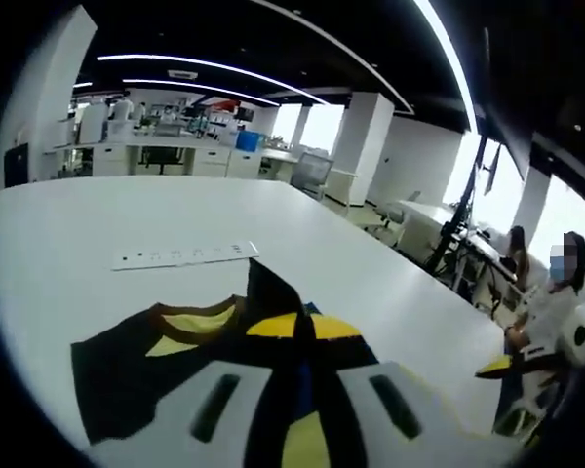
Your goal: Fold the garment on the visible template until the final outline fits inside the template.
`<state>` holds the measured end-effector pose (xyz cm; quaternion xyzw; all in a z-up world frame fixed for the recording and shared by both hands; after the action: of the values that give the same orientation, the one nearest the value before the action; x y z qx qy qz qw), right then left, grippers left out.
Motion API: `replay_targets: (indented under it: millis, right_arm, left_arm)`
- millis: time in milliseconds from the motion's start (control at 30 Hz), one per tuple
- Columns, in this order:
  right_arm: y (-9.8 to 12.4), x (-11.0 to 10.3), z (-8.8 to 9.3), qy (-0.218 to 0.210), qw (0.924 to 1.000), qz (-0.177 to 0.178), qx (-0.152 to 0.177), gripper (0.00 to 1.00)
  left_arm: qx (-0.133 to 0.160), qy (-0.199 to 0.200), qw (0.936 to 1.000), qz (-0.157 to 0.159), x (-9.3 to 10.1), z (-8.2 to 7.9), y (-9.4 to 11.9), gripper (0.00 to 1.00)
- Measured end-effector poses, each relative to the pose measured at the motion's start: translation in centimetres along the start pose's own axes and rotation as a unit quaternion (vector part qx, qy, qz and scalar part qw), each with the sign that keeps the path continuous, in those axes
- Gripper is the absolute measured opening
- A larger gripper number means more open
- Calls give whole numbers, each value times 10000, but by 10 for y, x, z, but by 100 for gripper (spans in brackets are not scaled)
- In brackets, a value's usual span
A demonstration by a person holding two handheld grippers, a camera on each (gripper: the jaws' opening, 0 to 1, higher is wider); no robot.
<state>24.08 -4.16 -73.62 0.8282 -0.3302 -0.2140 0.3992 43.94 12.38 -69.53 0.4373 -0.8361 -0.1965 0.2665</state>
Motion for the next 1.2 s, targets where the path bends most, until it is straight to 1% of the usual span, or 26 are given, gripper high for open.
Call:
replay_targets:
  millis: [100,200,533,700,767,833,933,1067,1133,1200]
  right_arm:
    - [0,1,2,-26,10000,10,-9,99]
    - [1,0,4,-64,10000,13,-1,99]
    - [0,4,8,-169,9999,31,-8,99]
    - [1,5,9,-205,9998,42,-6,99]
    - [1,5,9,-216,9998,45,-10,99]
    - [2,5,9,-232,9997,59,6,99]
    - [2,7,10,-278,9996,74,31,99]
    - [2,9,9,-298,9995,102,36,99]
    - [2,8,9,-307,9995,92,51,99]
    - [1,8,10,-287,9995,98,39,99]
  left_arm:
    - [-47,-54,10000,57,10,6,-5,0]
    - [-139,-78,9998,139,16,13,-15,0]
    - [-408,-31,9989,214,24,35,-44,0]
    - [-591,-53,9980,205,28,46,-57,0]
    - [-651,-147,9976,198,31,50,-60,0]
    - [-675,-226,9970,311,36,52,-65,0]
    - [-747,-249,9961,397,44,56,-68,0]
    - [-846,-275,9949,473,49,62,-70,0]
    - [-880,-346,9944,474,52,64,-68,5]
    - [-892,-412,9943,420,51,64,-67,13]
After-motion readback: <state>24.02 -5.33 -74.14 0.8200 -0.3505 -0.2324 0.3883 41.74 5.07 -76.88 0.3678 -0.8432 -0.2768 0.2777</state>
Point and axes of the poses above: the point that each gripper's makers call its tool centre point, and the gripper's own axes: y roughly backward along the fingers, x roughly to its right, z roughly out of its underside, the point moved 5 cm from there along y, roughly backward along the fingers, and after that the axes turned 15 degrees about -x, right-handed, at the moved point
